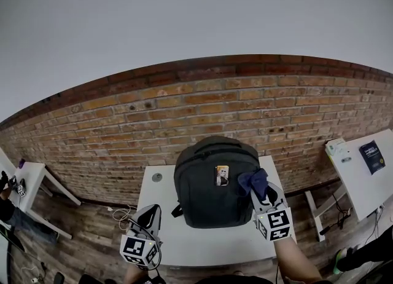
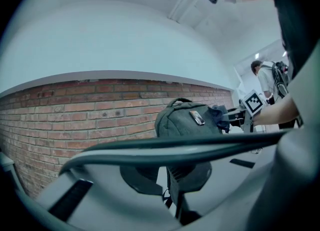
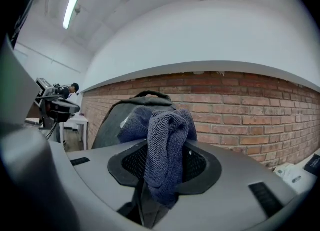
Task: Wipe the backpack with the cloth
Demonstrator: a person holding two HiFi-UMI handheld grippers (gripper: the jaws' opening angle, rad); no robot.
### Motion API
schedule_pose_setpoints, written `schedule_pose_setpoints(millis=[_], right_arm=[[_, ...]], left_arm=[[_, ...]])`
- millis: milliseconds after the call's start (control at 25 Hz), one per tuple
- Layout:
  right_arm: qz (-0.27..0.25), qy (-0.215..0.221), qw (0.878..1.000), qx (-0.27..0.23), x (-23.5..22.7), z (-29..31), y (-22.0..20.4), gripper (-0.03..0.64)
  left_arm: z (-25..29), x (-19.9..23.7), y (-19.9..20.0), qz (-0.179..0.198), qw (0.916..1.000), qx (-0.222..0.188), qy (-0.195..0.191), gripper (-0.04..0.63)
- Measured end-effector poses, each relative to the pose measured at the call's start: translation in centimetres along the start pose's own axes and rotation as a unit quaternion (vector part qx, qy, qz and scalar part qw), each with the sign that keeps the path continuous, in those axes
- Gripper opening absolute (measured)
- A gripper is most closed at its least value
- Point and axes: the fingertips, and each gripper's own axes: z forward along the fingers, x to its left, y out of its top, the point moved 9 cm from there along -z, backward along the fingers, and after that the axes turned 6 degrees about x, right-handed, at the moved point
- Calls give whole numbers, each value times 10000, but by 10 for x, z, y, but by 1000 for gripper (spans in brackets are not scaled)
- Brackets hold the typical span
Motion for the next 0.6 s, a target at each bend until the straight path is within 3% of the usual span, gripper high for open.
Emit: schedule_pose_setpoints(millis=[600], right_arm=[[383, 19, 9946, 967, 26, -11, -97, 132]], left_arm=[[-4, 1, -1, -3, 10000, 1, 12, -3]])
